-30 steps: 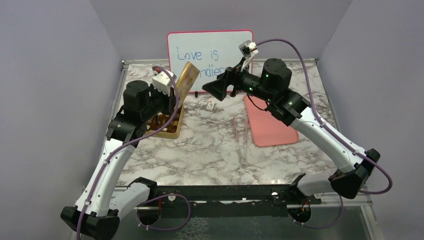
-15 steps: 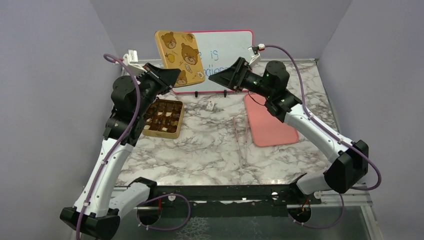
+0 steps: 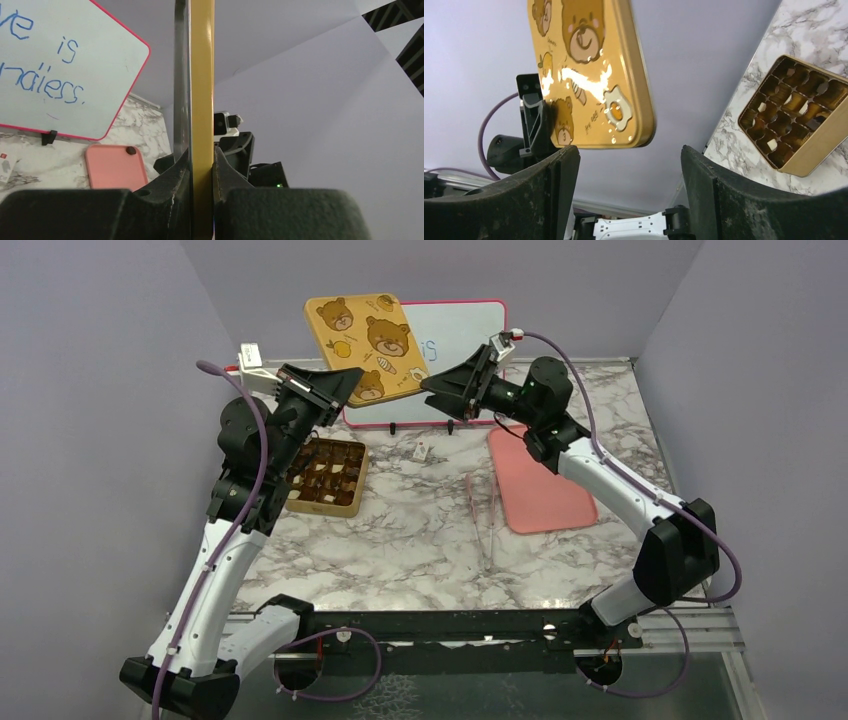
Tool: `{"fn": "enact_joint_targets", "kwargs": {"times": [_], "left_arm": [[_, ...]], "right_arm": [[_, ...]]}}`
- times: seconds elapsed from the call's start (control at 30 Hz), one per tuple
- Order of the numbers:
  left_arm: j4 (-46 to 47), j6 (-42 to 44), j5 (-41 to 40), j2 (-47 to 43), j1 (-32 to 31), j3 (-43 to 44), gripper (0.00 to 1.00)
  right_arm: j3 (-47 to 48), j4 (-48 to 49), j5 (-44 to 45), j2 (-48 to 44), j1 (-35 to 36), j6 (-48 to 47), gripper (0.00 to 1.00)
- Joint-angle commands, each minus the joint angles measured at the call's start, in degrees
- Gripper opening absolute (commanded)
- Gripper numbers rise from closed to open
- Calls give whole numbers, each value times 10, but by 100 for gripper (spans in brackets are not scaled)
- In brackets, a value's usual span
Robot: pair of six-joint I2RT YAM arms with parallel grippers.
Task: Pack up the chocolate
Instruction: Pick up the box lid from the center of the board.
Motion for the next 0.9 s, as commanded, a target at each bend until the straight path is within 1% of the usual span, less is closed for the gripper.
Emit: {"fn": "enact_joint_targets", "kwargs": {"times": [0.0,0.07,0.13,0.27,0.5,0.6,0.63,0.67,0.7,0.77,0.87], "left_arm": [[37,-67,33,-7,0,-6,0],[36,-87,40,-6,0,-10,0],[35,-93,47,-4,1,-10,0],[17,-99,55,-3,2,-9,0],[7,-118,56,-7,7,-23,0],[-2,-118,44,-12,8,-24,0],[-7,-118,38,-14,8,-25,0],[-10,-118,31,-16,8,-25,3],[-13,-118,23,-18,8,-25,9],[-22,-117,8,-22,8,-25,24],[-42,-111,-7,-26,8,-22,37]], "right_arm": [[19,65,-46,19,-17,57,77],[9,118,-58,28,-23,87,71],[8,143,-67,35,-28,100,65],[14,141,-69,36,-34,91,55],[3,174,-83,39,-38,108,23],[-3,178,-83,35,-39,107,13],[-4,179,-83,34,-39,106,11],[-6,179,-84,34,-40,106,10],[-8,180,-85,33,-40,106,10],[-11,182,-86,32,-41,105,9],[-16,190,-84,29,-41,107,7]]}}
